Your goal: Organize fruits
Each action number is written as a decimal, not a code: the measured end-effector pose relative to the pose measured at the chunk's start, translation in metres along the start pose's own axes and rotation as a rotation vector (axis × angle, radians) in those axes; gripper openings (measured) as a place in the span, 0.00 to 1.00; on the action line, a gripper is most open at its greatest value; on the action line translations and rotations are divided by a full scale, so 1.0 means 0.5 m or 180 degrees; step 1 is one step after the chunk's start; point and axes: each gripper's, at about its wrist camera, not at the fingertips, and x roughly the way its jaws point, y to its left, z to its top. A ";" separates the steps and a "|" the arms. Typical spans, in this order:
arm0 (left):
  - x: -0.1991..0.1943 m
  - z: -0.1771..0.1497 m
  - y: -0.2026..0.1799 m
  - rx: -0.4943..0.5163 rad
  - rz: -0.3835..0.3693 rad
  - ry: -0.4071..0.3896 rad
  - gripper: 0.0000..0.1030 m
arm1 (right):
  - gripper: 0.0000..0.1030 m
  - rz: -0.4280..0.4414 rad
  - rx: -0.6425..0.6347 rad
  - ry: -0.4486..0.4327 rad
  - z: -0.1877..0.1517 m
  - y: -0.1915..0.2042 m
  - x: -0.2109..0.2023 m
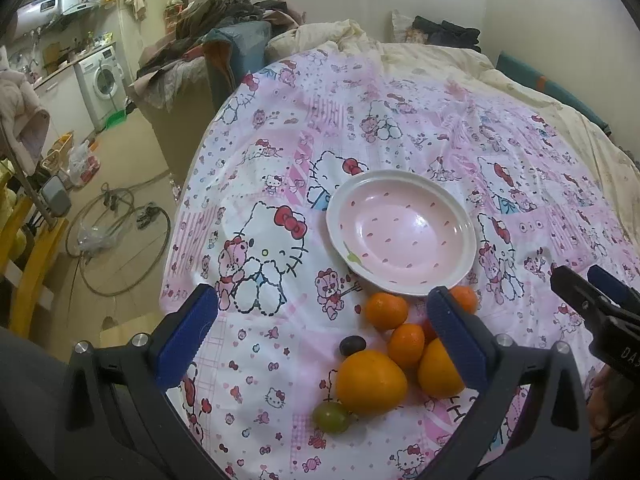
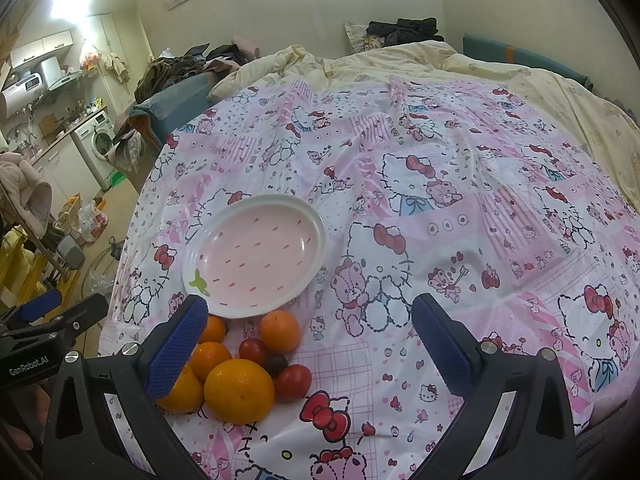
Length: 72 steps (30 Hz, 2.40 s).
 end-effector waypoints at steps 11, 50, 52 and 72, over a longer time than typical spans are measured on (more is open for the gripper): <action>0.003 -0.005 -0.001 0.0049 0.0031 -0.0003 1.00 | 1.00 0.0004 0.0002 0.0001 0.000 -0.001 0.000; -0.003 0.000 -0.002 0.0079 0.0094 -0.0029 1.00 | 1.00 -0.0008 0.0073 0.0020 0.001 -0.007 0.003; -0.001 -0.001 0.000 0.0019 0.0057 -0.0009 1.00 | 1.00 -0.0006 0.0078 0.0022 0.000 -0.007 0.003; 0.071 -0.015 -0.009 0.0247 -0.0270 0.1280 1.00 | 1.00 0.0085 0.0517 0.0187 0.014 -0.061 -0.005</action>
